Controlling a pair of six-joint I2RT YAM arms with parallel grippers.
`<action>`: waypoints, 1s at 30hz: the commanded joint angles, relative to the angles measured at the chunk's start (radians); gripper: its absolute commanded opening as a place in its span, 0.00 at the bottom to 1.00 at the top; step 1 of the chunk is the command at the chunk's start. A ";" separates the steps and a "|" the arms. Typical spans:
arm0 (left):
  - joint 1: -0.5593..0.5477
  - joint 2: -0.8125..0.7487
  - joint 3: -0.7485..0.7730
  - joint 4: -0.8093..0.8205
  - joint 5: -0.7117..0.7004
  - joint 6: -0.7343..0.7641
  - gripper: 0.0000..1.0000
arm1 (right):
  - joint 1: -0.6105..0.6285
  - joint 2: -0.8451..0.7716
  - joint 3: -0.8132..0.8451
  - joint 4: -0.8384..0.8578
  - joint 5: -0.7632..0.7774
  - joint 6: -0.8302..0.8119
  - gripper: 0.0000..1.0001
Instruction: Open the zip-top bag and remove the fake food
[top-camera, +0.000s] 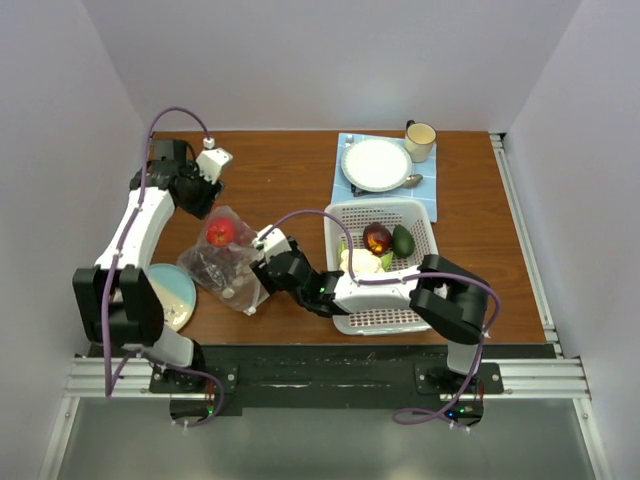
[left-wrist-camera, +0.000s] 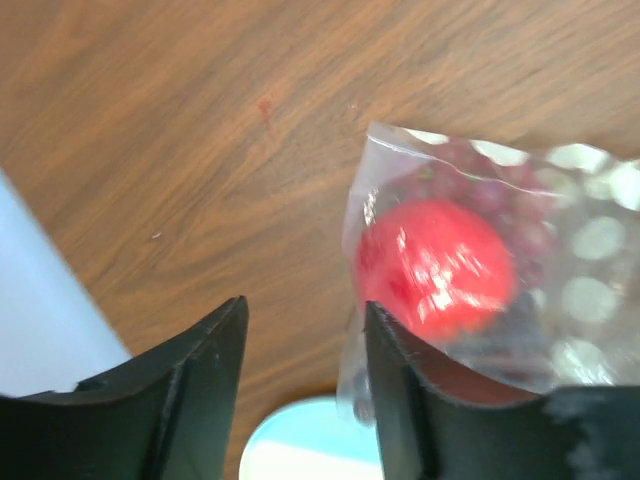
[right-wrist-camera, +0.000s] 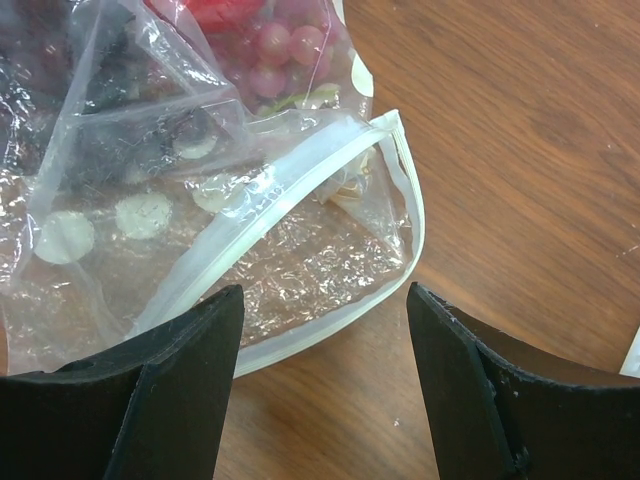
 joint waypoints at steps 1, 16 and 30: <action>0.025 0.139 -0.040 0.112 -0.034 0.011 0.53 | -0.008 0.012 0.051 0.051 -0.027 0.011 0.70; -0.050 0.189 -0.169 0.145 0.101 -0.075 0.41 | -0.061 0.124 0.098 0.092 -0.132 0.082 0.77; -0.142 0.172 -0.436 0.268 -0.011 -0.080 0.20 | -0.048 0.060 0.034 0.066 -0.063 0.162 0.84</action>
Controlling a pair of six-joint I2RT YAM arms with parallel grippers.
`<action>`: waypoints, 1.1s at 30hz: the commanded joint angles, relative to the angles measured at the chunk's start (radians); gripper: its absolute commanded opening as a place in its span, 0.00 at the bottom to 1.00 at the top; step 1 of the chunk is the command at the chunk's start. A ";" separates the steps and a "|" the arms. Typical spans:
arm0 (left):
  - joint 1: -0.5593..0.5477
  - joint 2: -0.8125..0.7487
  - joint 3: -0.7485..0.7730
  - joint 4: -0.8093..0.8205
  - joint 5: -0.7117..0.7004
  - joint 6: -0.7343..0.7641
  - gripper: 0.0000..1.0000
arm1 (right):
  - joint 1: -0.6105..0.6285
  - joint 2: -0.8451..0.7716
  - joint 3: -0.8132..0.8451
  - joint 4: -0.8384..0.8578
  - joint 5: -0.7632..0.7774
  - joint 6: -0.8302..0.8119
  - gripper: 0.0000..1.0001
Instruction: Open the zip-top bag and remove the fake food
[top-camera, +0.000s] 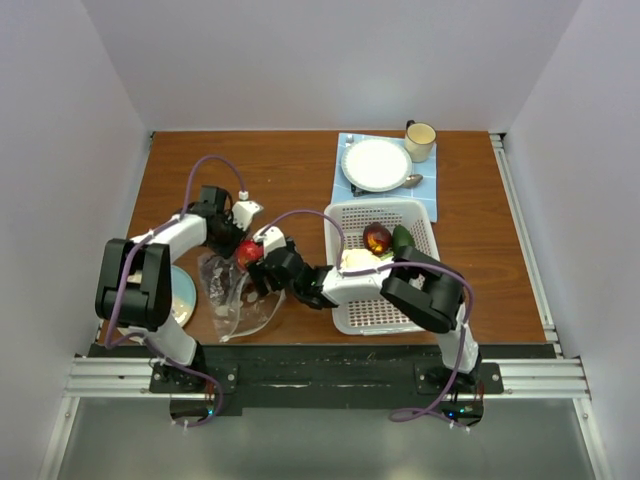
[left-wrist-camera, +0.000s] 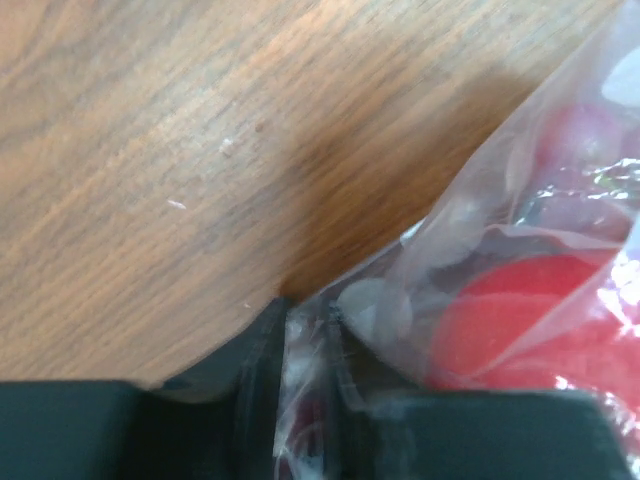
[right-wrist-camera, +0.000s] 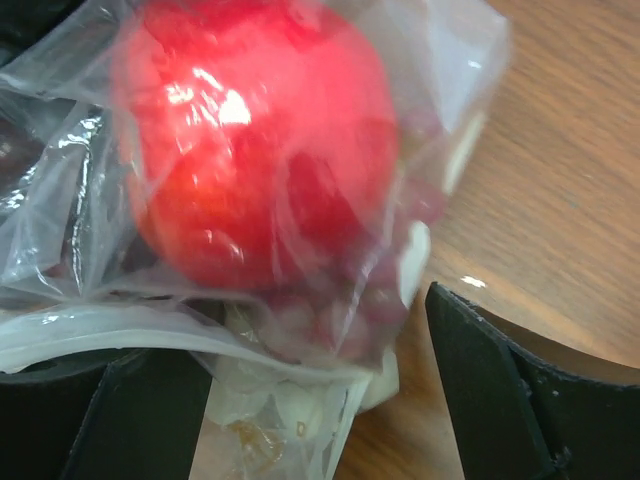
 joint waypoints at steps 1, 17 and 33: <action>0.022 0.038 -0.050 0.001 -0.056 0.024 0.05 | 0.017 -0.136 -0.039 0.006 0.139 0.029 0.79; 0.178 -0.218 0.019 -0.193 -0.003 0.096 0.00 | -0.004 -0.121 0.133 -0.267 0.360 0.029 0.78; 0.177 -0.131 -0.027 -0.154 -0.012 0.060 0.00 | 0.049 -0.061 0.074 -0.224 0.116 0.170 0.64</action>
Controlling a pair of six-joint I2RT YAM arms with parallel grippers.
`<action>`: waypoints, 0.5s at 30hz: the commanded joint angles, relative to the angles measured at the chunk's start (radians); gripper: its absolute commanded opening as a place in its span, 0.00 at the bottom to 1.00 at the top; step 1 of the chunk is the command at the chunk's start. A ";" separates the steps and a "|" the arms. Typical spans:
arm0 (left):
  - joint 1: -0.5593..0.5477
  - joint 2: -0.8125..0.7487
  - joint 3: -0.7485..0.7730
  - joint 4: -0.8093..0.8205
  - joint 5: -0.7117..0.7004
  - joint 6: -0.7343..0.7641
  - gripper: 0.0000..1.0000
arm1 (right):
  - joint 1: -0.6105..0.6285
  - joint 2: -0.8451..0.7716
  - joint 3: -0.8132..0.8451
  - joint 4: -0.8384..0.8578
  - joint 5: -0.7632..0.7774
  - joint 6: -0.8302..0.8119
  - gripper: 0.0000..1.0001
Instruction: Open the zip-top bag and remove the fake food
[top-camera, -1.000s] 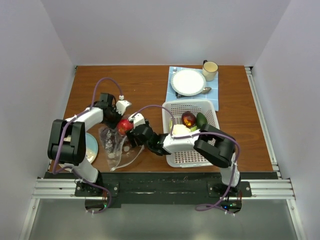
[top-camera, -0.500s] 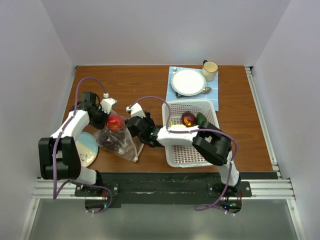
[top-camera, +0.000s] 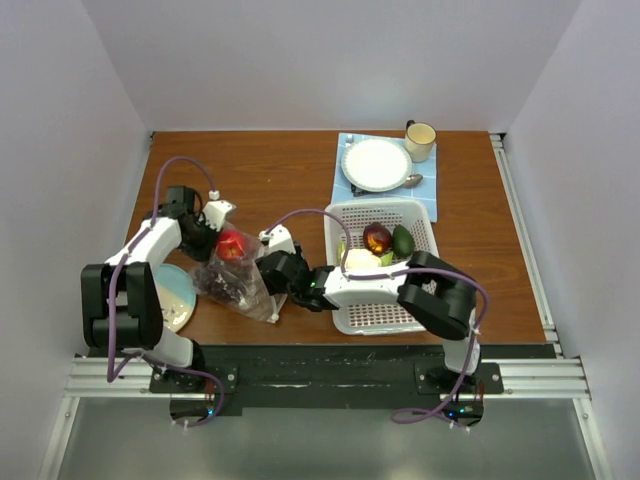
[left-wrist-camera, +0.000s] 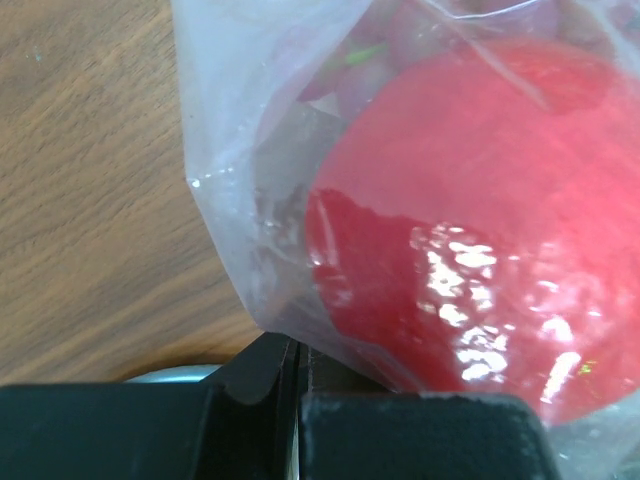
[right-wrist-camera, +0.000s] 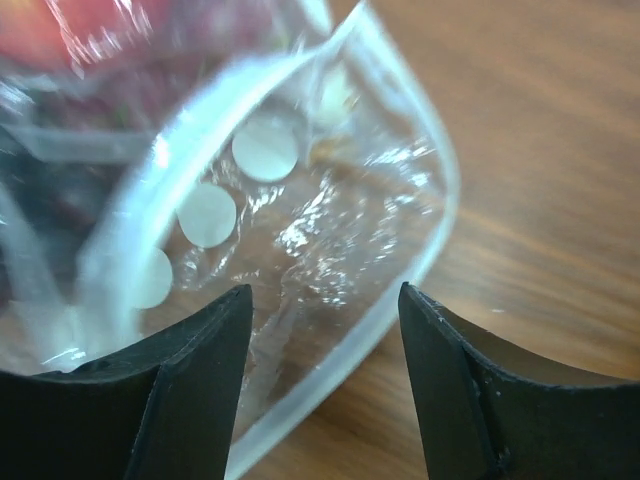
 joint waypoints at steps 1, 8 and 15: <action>-0.001 0.016 -0.026 0.017 -0.007 -0.010 0.00 | 0.000 0.034 0.043 0.065 -0.081 0.028 0.64; -0.036 0.071 -0.043 0.058 -0.032 -0.033 0.00 | 0.000 0.065 0.051 0.264 -0.259 -0.007 0.68; -0.124 0.131 -0.047 0.082 -0.058 -0.071 0.00 | 0.000 0.126 0.125 0.409 -0.408 -0.006 0.76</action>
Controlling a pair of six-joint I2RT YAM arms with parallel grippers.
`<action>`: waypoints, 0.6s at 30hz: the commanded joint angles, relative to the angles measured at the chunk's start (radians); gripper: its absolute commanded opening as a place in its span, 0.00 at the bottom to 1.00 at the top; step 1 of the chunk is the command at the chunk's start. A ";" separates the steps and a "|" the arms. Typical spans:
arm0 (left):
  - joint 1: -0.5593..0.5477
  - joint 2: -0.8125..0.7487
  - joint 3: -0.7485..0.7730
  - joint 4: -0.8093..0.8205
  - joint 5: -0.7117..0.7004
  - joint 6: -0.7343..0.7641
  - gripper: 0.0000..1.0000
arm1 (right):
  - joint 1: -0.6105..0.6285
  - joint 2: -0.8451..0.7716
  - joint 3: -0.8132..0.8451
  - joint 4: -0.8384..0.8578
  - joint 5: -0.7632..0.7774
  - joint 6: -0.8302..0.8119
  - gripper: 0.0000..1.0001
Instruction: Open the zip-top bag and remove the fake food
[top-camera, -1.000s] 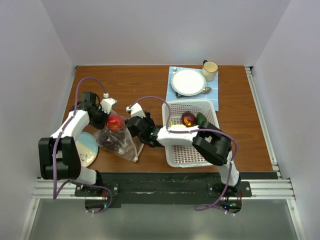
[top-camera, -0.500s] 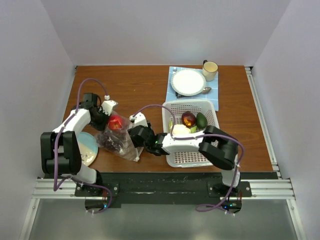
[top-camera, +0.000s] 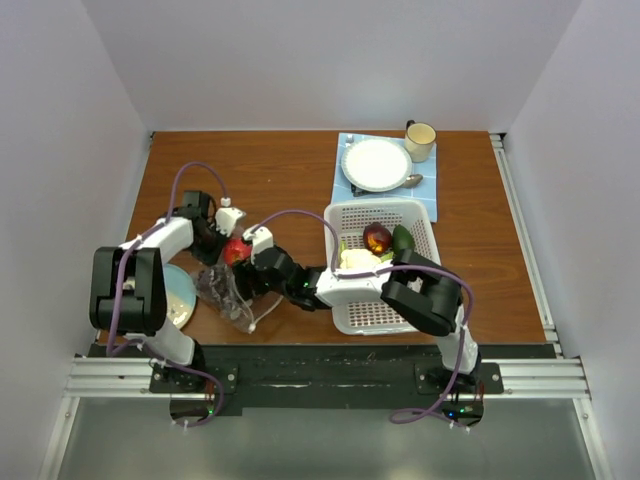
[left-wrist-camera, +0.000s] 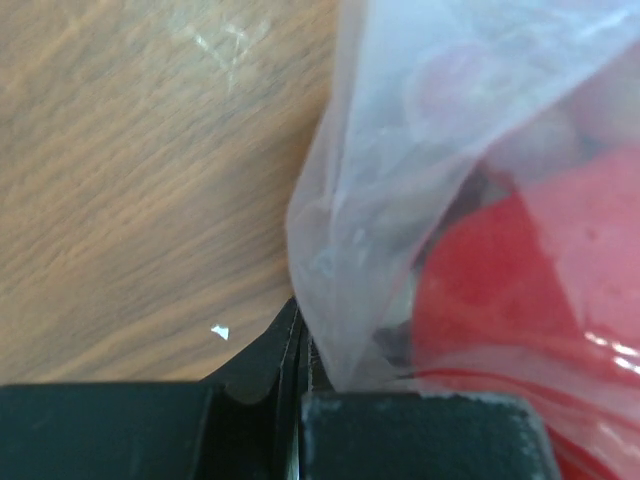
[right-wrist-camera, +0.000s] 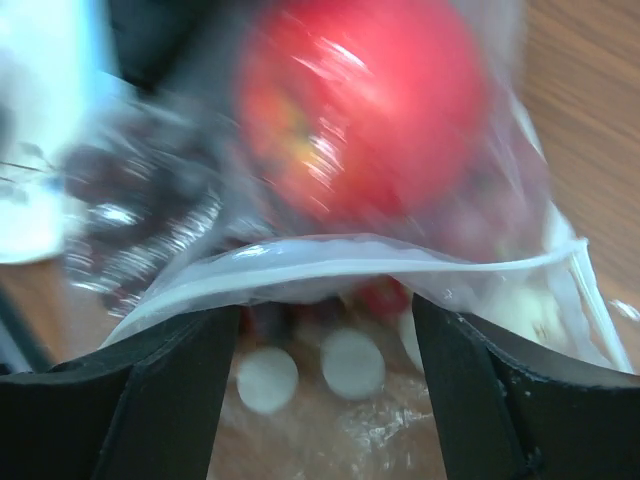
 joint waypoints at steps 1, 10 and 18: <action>-0.071 0.040 -0.017 0.006 -0.015 -0.045 0.00 | 0.001 0.059 0.102 0.138 -0.111 -0.005 0.77; -0.092 0.020 -0.027 -0.008 -0.029 -0.036 0.00 | 0.001 0.087 0.064 0.127 -0.108 -0.031 0.80; -0.092 0.017 -0.013 -0.016 -0.023 -0.040 0.00 | 0.020 0.025 -0.052 0.049 -0.010 -0.148 0.80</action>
